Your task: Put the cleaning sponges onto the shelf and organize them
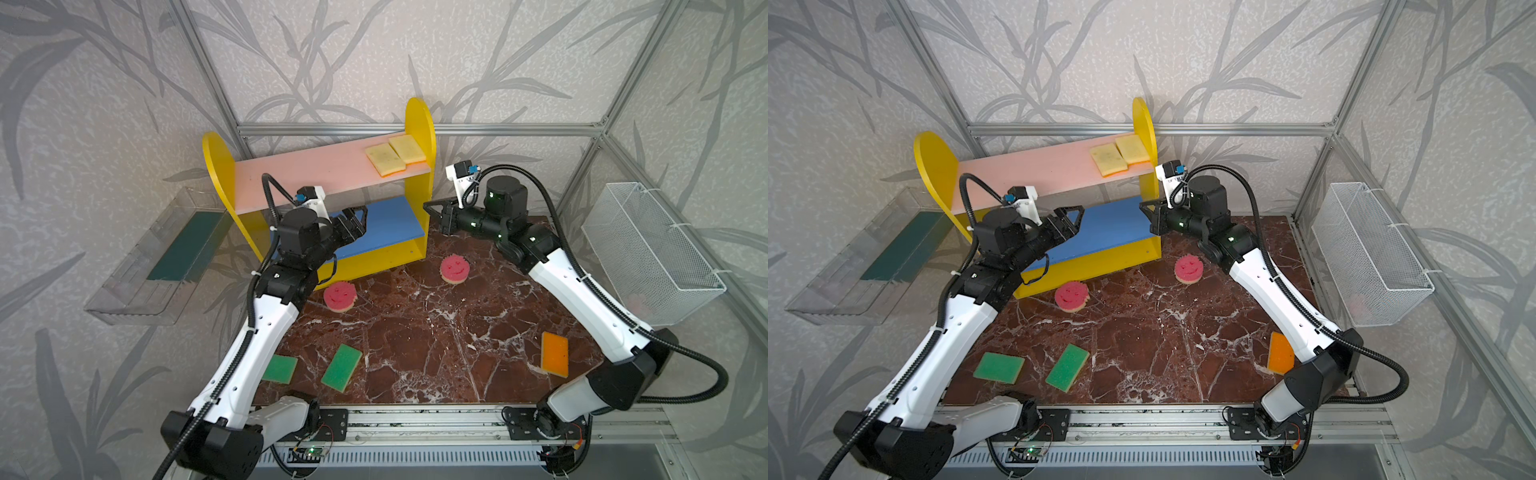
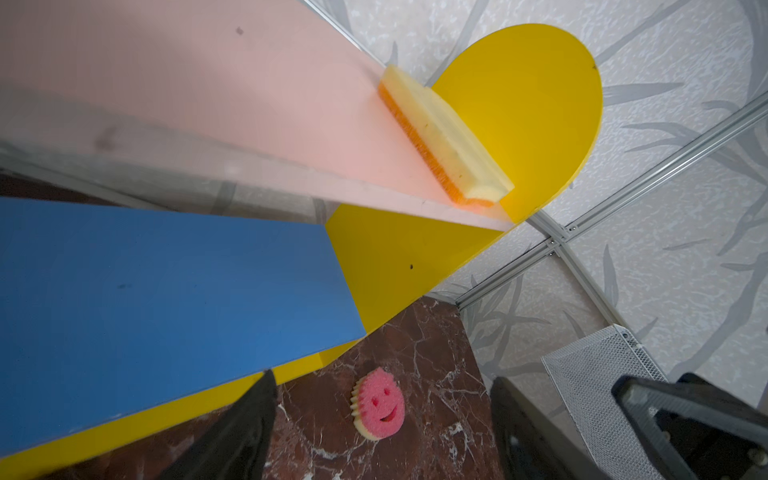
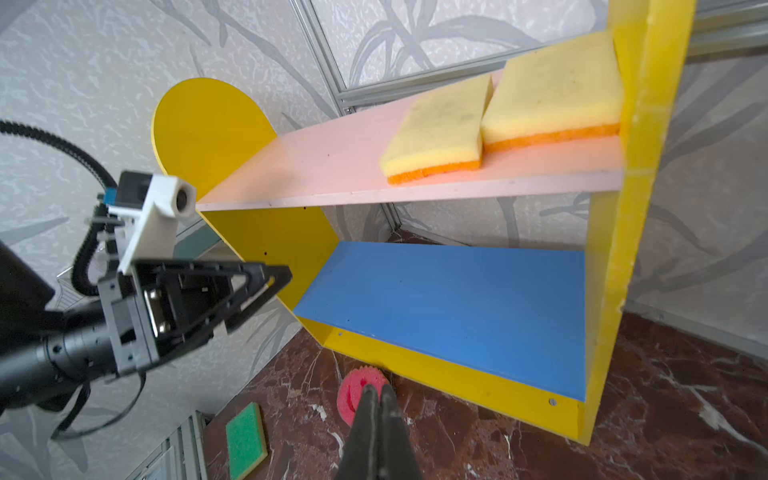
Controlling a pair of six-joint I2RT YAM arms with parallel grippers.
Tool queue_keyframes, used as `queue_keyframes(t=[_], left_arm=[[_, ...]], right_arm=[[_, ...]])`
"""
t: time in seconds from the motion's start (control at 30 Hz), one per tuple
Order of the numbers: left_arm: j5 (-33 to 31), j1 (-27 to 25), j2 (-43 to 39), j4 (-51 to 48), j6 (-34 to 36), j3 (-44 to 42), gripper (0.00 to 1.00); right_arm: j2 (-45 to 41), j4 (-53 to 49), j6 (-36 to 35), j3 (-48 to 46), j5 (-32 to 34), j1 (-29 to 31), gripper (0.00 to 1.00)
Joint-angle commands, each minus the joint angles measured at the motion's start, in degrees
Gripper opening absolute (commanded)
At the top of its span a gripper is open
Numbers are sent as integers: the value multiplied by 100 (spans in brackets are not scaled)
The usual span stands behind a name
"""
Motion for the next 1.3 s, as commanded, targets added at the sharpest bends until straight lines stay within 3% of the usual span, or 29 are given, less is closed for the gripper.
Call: queue_keyframes(t=[0.0,0.27,0.8,1.27], left_arm=[[-359,-34,-466,446,-108,-589,87],[-515,-98,-868,632,-142,-1689,99],[-741,-363,-1294,1010,-187,-2760,99],[-827,-570,-1288,1142,-204,-2971,99]], right_arm=[[382,-281,-266,639,-101,127,0],[1484,-604,-429,2035,-221,299,0],[2947,-1159,-496,4175,-295,302,0],[3828,-1581,-449,5433,17,197,0]])
